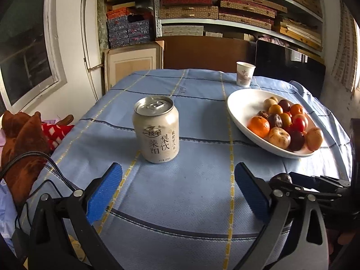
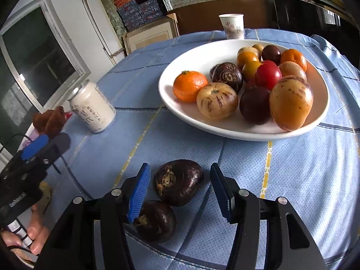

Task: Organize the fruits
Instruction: 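Grasp a dark brown round fruit with the right gripper and lift it, then grasp the last dark brown fruit with the left gripper while the right holds its fruit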

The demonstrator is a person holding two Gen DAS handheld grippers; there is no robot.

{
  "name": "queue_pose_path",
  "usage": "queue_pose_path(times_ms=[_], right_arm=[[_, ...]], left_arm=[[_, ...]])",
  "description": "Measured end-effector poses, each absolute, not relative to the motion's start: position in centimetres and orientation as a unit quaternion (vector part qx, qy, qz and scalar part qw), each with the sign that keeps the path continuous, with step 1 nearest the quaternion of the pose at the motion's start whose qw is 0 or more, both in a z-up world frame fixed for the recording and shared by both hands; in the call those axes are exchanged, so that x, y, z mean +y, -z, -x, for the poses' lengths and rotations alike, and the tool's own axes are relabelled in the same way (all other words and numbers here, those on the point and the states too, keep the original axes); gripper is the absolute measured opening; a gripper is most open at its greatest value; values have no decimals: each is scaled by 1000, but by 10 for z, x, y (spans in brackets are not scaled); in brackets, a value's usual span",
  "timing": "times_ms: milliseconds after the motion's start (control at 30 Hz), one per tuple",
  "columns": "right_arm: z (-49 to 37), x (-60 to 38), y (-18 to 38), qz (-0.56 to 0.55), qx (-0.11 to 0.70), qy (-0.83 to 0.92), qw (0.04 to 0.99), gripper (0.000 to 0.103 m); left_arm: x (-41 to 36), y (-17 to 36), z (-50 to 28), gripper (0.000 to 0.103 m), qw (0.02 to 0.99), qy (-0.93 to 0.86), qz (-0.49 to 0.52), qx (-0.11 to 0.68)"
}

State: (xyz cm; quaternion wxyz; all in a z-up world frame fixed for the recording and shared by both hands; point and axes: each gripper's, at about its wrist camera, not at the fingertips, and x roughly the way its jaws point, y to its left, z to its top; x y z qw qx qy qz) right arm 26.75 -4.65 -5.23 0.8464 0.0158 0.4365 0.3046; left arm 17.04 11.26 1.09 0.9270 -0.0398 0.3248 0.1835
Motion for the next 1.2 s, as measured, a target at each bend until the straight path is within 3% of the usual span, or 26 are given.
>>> queue_pose_path(times_ms=[233,467,700,967,1200], right_arm=[[-259,-25,52,58,428,-275,859,57],[-256,-23,51,88,424,-261,863,48],[-258,-60,32,12,414,-286,864,47],[-237,-120,-3,-48,313,-286,904,47],[-241,-156,8,-79,330,-277,899,47]], left_arm=[[119,-10,-172,98,924,-191,52,328],[121,-5,-173,98,920,-191,55,337],[118,0,-178,98,920,-164,60,351],[85,10,-184,98,926,-95,12,365],[51,16,-183,98,930,-5,-19,368]])
